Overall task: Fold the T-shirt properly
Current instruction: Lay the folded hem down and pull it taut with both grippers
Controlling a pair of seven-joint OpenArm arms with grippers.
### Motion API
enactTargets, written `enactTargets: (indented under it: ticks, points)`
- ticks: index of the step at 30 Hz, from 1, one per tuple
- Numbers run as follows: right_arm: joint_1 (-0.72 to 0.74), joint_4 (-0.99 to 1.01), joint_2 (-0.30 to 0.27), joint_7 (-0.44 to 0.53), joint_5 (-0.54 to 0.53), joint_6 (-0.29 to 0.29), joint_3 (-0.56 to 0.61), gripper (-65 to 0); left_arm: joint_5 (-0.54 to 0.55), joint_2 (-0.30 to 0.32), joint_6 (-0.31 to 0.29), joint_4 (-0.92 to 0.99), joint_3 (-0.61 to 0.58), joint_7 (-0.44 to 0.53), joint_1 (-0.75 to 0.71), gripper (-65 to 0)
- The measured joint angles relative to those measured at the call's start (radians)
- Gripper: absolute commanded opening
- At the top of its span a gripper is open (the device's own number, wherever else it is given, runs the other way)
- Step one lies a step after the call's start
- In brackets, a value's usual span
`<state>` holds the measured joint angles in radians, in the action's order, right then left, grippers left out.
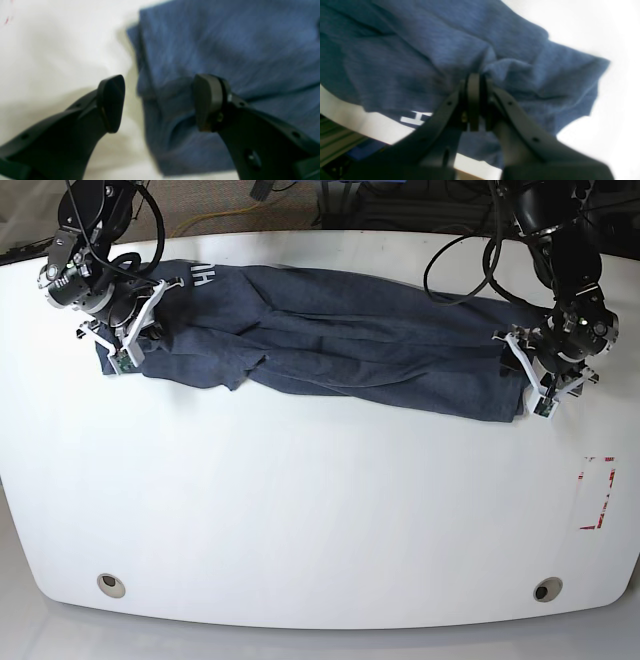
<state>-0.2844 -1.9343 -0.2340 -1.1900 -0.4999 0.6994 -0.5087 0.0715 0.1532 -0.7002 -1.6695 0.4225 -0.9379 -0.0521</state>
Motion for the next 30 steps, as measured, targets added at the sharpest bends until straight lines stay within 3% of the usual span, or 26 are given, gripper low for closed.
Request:
enactTargets:
  ticks: [6,12,22,30]
  points:
    - [0.0,0.0,0.002,0.0,0.002,0.0,0.002,-63.4,0.003,0.039,0.0,-0.068,-0.021,-0.113,0.003,-24.4]
    - [0.002,0.0,0.027,0.0,0.001,0.0,0.003,-63.4,0.003,0.042,0.0,-0.027,-0.024,-0.114,0.002,-24.4]
    - [0.003,0.0,0.03,0.0,0.002,0.0,0.003,-63.4,0.012,0.039,0.0,0.013,-0.108,-0.116,0.003,-24.3]
    - [0.002,0.0,0.032,0.0,0.002,0.0,0.003,-63.4,0.003,0.044,0.0,0.018,-0.109,-0.113,0.011,-24.3]
